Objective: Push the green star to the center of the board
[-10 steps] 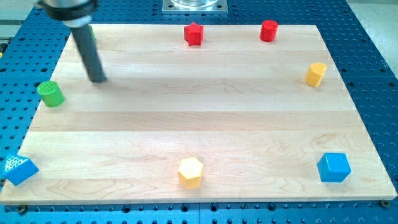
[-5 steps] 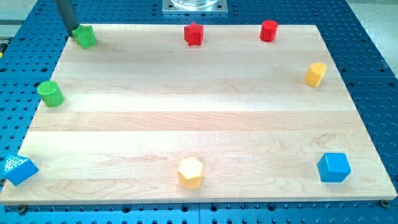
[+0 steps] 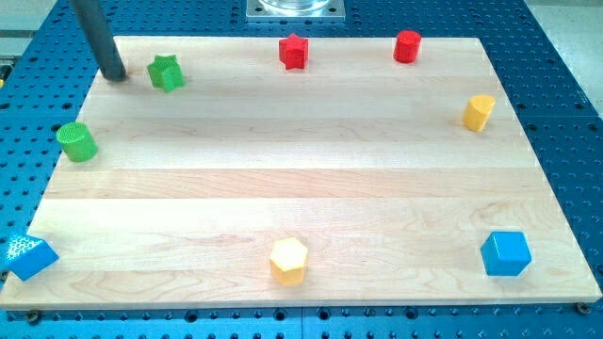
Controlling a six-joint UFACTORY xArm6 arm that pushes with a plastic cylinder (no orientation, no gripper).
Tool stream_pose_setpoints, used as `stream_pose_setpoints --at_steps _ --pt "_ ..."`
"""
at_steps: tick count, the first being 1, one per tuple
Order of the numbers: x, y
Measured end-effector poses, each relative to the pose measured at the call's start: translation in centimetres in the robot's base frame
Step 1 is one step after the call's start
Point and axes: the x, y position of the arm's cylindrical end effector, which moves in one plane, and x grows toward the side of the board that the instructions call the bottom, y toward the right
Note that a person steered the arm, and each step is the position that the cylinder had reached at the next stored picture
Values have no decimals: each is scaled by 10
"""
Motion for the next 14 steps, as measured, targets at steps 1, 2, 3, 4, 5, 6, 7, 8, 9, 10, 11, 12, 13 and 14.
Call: stream_pose_setpoints --at_steps 1,2,3,4,5,6,7,8,9,10,11,12,13,14 --pt "-1 42" --pt "28 119" --pt "58 188" --pt "44 171" --pt "42 147" --pt "45 125" --pt "87 181" --pt "112 233" --pt "92 173" --pt "101 143" --pt "126 177" --pt "132 231" --pt "130 248" --pt "112 299"
